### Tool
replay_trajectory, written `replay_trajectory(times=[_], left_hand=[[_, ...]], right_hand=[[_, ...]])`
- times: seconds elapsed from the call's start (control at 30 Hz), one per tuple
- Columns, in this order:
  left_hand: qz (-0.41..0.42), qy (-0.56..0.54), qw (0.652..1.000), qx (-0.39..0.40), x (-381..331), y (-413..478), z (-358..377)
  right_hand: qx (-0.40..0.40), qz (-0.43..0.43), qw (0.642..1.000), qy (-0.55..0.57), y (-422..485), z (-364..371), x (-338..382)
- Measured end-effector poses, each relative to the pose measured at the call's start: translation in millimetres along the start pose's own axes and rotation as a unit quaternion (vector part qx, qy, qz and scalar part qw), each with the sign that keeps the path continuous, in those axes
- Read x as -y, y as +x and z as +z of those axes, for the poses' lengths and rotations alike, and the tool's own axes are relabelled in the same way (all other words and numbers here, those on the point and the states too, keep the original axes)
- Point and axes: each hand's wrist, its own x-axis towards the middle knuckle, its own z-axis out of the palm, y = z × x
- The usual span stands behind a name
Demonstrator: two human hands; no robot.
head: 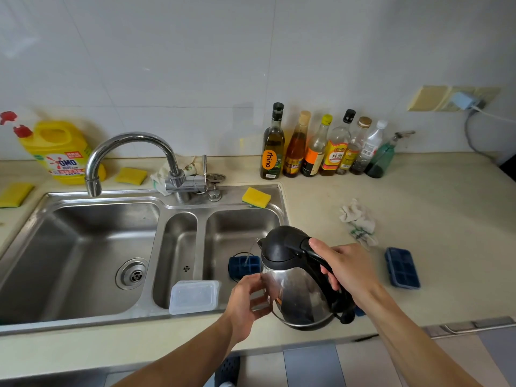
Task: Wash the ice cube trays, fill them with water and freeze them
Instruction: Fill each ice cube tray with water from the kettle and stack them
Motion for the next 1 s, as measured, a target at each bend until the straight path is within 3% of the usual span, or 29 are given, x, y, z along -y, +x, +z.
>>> replay_trajectory(times=[1.0], left_hand=[[-0.004, 0.011, 0.999, 0.040, 3.4, 5.4, 14.5]], right_hand=[[-0.013, 0.017, 1.000, 0.008, -2.9, -18.3, -5.5]])
